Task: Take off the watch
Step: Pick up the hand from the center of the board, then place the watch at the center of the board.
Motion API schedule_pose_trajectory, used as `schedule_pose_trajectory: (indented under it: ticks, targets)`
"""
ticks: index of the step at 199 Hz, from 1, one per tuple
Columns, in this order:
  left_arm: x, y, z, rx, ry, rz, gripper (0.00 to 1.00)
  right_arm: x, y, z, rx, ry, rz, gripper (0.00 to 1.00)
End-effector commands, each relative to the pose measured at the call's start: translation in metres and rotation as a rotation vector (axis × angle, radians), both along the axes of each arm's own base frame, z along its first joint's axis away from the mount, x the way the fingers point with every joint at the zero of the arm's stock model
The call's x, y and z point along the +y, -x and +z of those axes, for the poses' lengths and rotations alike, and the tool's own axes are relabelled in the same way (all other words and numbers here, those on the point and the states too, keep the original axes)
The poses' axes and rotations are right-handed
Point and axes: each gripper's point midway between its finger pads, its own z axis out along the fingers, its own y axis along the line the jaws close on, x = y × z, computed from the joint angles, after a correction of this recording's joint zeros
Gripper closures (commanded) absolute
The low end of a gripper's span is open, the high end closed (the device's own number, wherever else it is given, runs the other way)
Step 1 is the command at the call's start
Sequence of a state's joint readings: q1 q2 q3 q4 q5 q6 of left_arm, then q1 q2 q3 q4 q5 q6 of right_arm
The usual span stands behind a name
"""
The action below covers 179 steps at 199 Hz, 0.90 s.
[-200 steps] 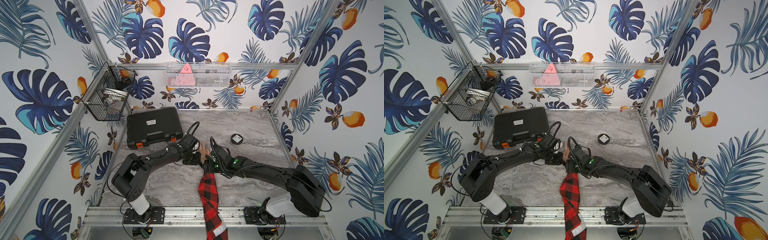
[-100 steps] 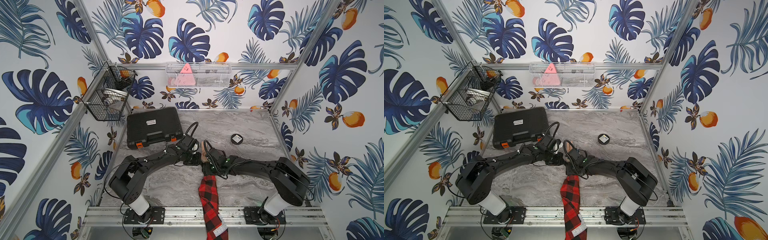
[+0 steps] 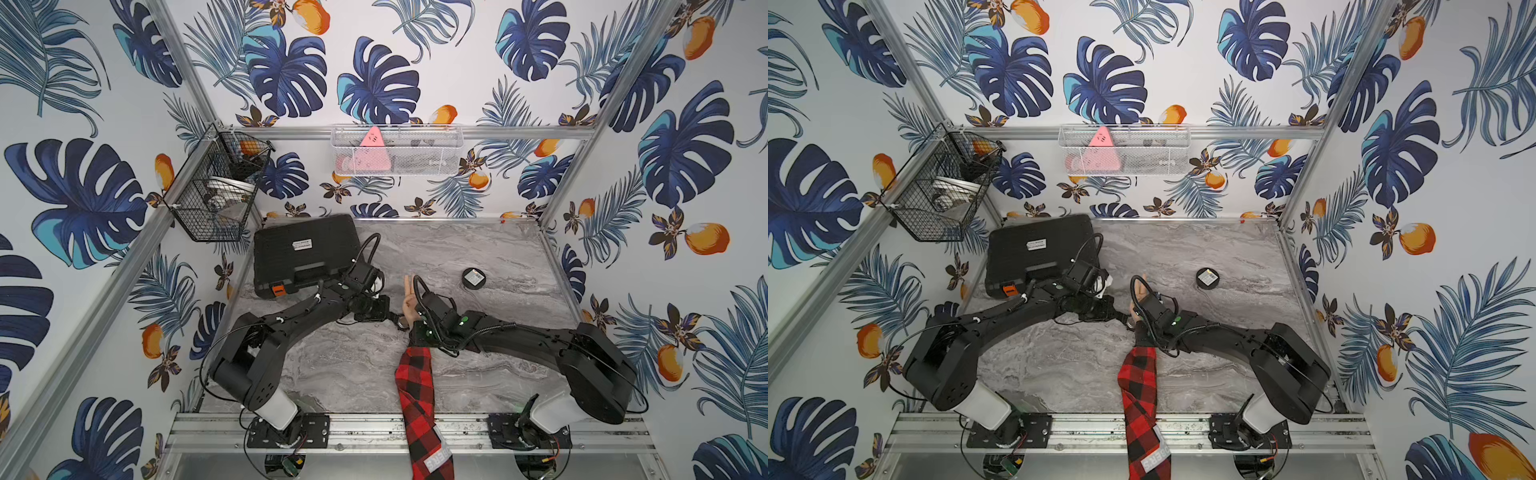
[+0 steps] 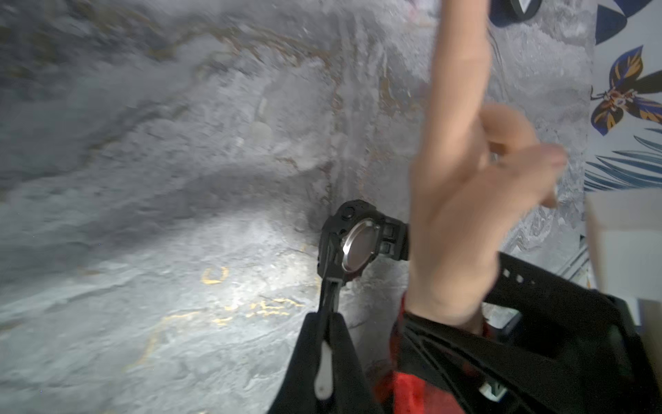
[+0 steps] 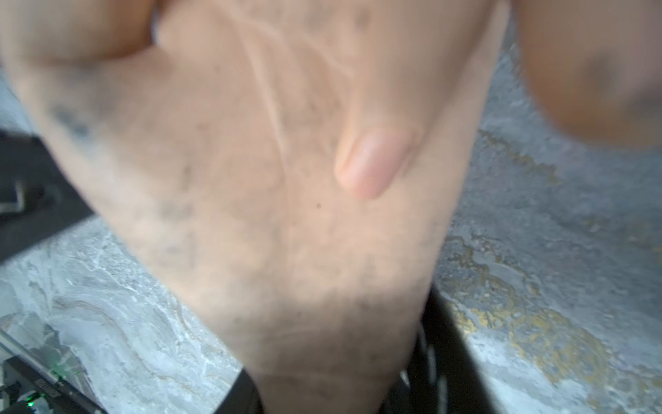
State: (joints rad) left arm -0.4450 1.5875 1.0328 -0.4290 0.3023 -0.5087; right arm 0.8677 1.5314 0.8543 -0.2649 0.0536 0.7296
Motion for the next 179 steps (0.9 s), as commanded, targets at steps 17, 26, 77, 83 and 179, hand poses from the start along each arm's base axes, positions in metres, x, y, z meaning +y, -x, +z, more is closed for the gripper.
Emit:
schedule_pose_trajectory:
  ticks: [17, 26, 77, 83, 179]
  targets:
    - [0.047, -0.008, 0.0, 0.0, -0.095, 0.042, 1.0, -0.018, -0.005, -0.002, -0.013, 0.049, -0.053, 0.75]
    - [0.06, -0.011, 0.002, -0.001, -0.1, 0.069, 1.0, -0.02, -0.006, -0.002, -0.011, 0.049, -0.06, 0.75]
    - [0.127, -0.018, 0.003, 0.012, -0.127, 0.194, 1.0, -0.034, -0.014, -0.009, 0.006, 0.068, -0.089, 0.75]
    - [0.133, -0.018, 0.002, 0.02, -0.125, 0.207, 1.0, -0.035, -0.015, -0.011, 0.01, 0.071, -0.092, 0.74]
    - [0.168, -0.016, -0.012, 0.039, -0.153, 0.274, 0.79, -0.036, -0.025, -0.029, 0.062, 0.115, -0.085, 0.49]
